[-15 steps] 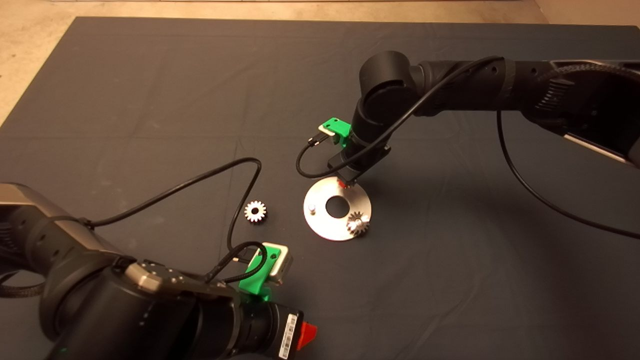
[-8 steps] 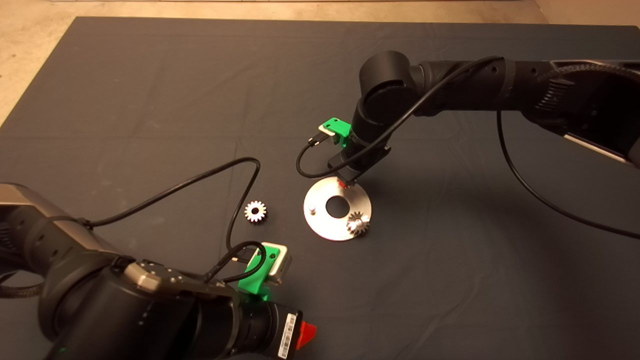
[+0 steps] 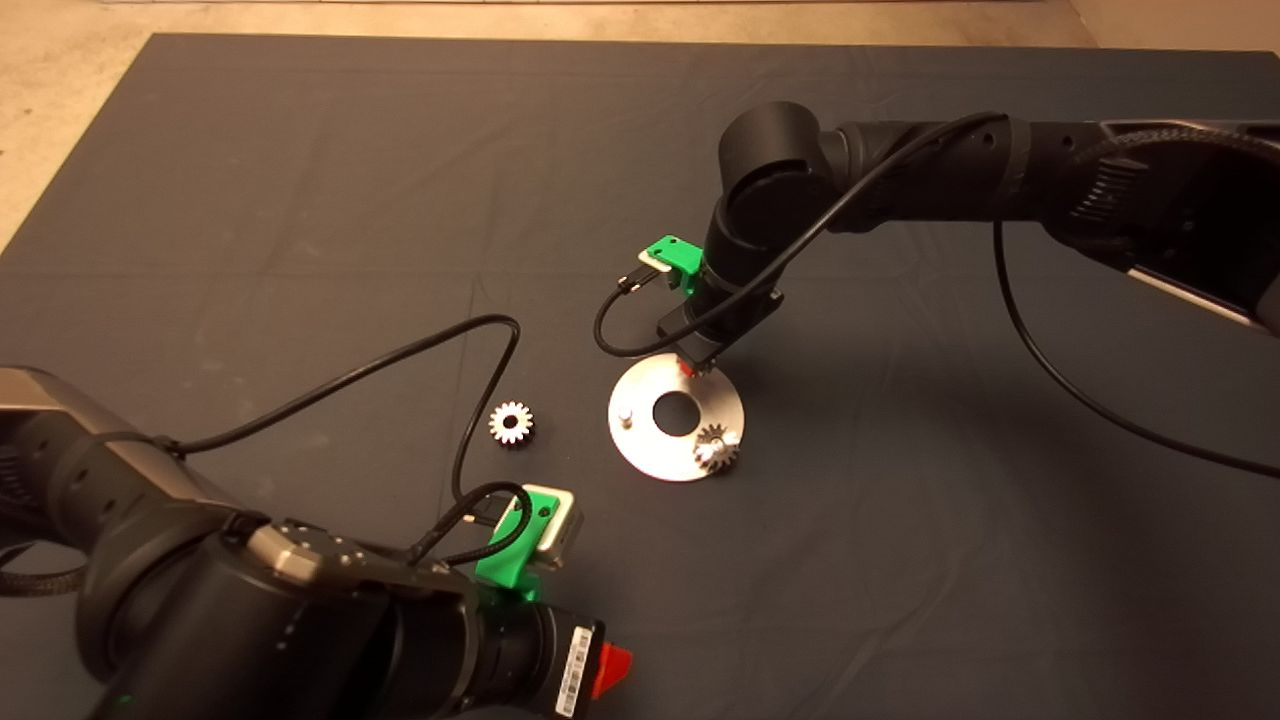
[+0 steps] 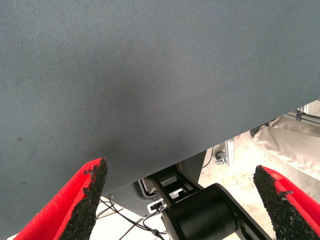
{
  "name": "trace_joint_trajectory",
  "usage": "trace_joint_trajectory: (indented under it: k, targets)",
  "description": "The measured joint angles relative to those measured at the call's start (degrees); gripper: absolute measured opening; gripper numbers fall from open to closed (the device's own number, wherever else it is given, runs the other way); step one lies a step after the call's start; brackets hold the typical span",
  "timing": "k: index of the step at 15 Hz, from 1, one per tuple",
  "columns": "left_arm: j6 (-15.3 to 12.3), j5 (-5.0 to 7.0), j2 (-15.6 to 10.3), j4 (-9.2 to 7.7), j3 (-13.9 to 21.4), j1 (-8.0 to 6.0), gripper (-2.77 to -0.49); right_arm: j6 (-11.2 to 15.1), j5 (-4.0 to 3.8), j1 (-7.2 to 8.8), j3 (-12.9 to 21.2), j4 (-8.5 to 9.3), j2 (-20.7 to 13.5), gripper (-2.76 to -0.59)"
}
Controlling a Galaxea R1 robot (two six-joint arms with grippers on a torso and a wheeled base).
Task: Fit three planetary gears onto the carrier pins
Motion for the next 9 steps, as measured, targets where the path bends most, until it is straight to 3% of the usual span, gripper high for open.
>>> trace_joint_trajectory:
  k: [9]
  targets:
    - [0.00, 0.00, -0.02, 0.00, 0.00, 0.00, -1.18, -0.46, -0.26, -0.12, 0.00, 0.00, 0.00, -2.28]
